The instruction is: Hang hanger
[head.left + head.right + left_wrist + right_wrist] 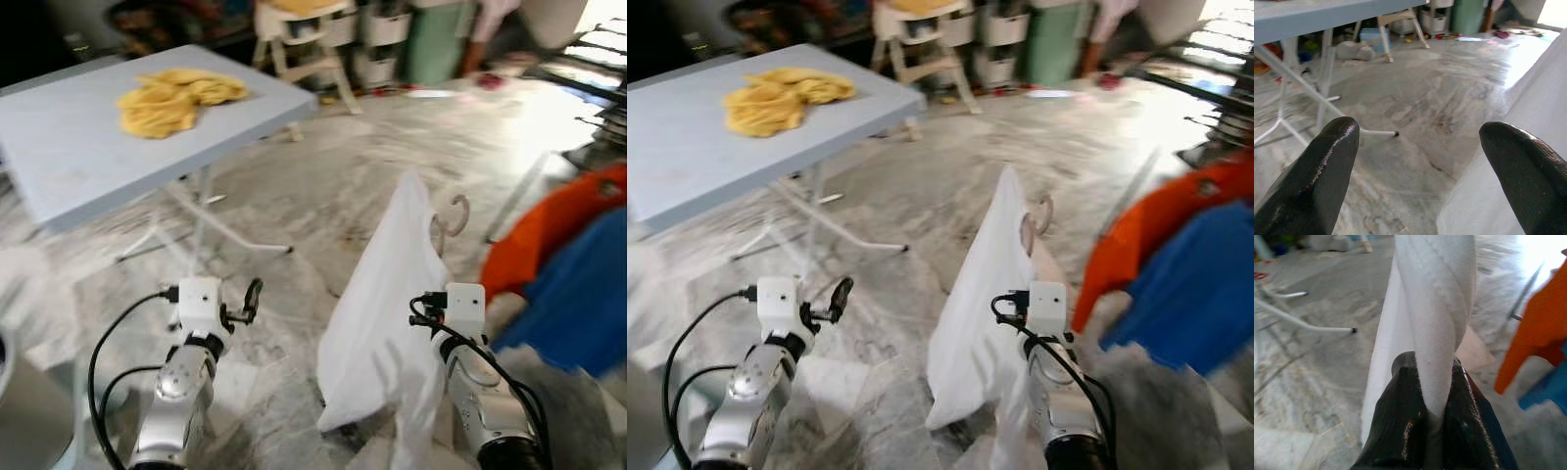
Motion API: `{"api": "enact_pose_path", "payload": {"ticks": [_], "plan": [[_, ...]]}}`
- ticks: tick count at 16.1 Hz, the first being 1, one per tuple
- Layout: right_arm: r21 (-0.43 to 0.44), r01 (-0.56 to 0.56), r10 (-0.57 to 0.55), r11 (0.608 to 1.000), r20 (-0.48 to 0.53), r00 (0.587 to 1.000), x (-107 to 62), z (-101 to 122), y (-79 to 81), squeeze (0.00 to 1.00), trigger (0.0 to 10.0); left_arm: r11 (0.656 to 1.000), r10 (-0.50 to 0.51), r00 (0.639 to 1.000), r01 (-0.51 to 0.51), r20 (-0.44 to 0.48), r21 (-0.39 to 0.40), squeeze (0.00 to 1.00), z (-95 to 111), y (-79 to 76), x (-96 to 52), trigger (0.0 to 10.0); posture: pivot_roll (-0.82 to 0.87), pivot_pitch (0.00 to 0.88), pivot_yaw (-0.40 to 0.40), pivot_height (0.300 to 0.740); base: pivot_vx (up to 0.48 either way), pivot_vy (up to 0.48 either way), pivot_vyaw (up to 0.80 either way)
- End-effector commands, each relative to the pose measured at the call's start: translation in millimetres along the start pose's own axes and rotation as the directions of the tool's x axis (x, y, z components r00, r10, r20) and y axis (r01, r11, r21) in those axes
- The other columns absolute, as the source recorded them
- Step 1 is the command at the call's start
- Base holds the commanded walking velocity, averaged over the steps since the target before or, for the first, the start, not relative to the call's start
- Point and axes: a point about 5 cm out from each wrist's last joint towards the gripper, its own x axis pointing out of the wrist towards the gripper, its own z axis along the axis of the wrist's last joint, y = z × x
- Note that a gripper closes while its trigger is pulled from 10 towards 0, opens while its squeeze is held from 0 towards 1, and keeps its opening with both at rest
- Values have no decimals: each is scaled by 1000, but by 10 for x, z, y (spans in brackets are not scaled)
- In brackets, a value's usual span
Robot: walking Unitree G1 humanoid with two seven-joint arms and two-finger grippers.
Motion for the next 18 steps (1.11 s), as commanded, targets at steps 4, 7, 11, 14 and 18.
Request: {"api": "enact_pose_path", "payload": {"ticks": [4, 7, 11, 14, 18], "plan": [[3, 2, -2, 1000, 51, 999, 19, 156, 26, 0, 10000, 1000, 10, 1000, -10, -16, -5, 0, -19, 90, 46, 10000, -131, 0, 62, 740, 0, 412, -800], [13, 6, -6, 1000, 44, 999, 21, 141, 53, 0, 10000, 1000, 2, 1000, -2, -19, -9, 0, -32, 71, 43, 10000, -124, 0, 63, 740, 0, 480, -800], [39, 42, -43, 998, 31, 999, 31, 116, 28, 0, 10000, 1000, -9, 1000, 9, -17, -3, 0, -30, 76, 46, 10000, -112, 0, 67, 740, 0, 480, -800], [32, 58, -59, 998, 36, 998, 33, 121, 22, 0, 10000, 1000, -11, 1000, 11, -18, -1, 0, -34, 79, 47, 10000, -113, 0, 68, 740, 0, 480, -165], [9, 67, -67, 998, -6, 998, 38, 72, 50, 0, 10000, 998, -59, 998, 59, -2, -12, 0, -30, 31, 32, 10000, -118, 0, 59, 740, 0, 120, 0]]}}
